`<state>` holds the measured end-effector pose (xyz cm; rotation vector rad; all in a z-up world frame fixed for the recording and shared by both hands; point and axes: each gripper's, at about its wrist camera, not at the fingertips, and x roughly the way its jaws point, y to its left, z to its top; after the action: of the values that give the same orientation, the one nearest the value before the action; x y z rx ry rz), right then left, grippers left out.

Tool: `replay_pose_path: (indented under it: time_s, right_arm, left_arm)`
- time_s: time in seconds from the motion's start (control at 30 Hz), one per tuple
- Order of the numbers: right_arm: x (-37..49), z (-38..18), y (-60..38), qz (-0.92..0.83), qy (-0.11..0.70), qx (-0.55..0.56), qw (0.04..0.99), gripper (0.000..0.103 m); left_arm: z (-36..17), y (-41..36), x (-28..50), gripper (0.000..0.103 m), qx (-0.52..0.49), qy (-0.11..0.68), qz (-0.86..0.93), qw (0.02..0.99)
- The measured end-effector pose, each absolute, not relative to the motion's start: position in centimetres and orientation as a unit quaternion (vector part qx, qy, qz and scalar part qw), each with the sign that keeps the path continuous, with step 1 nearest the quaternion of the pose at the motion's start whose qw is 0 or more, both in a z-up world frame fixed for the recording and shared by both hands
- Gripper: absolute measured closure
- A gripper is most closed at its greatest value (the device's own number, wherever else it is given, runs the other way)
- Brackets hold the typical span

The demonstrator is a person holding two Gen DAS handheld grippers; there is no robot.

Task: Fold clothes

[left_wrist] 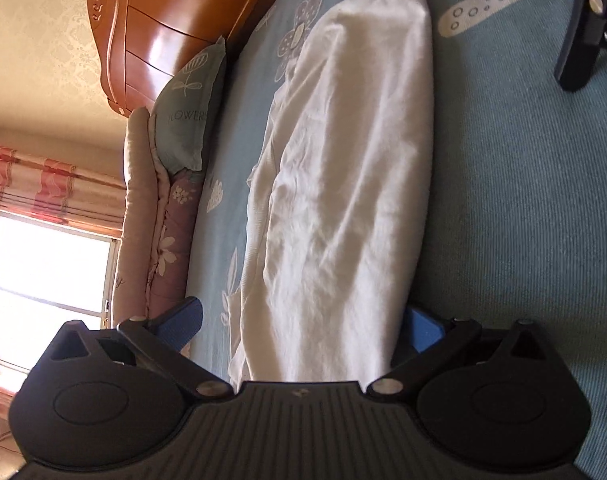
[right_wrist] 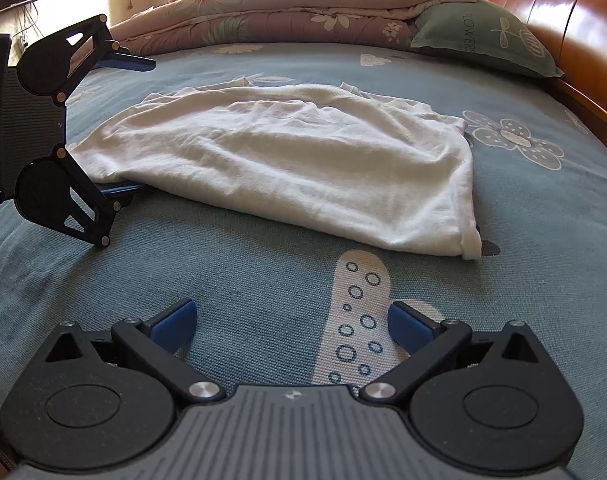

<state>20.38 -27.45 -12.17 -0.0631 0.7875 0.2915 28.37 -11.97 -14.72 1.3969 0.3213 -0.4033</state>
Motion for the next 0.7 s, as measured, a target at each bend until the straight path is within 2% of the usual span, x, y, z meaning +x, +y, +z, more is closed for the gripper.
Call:
replay_pose_path:
  time_s: [0.23,0.5,0.7]
  right_arm:
    - [20.2,-12.1,-27.7,0.148,0.380,-0.030,0.913,0.000]
    - [20.3,-12.1,-27.5,0.140,0.384,-0.030,0.912,0.000]
    - [20.1,-12.1,-27.6,0.146,0.382,-0.032,0.912,0.000]
  left_arm:
    - [-14.0,-8.7,29.8,0.000,0.613,0.182,-0.131,0.757]
    - [-14.8,-13.7,30.3,0.001,0.622,0.133,-0.164,0.754]
    - [-14.9,-9.9,32.2,0.000,0.638,0.152,-0.129,0.744]
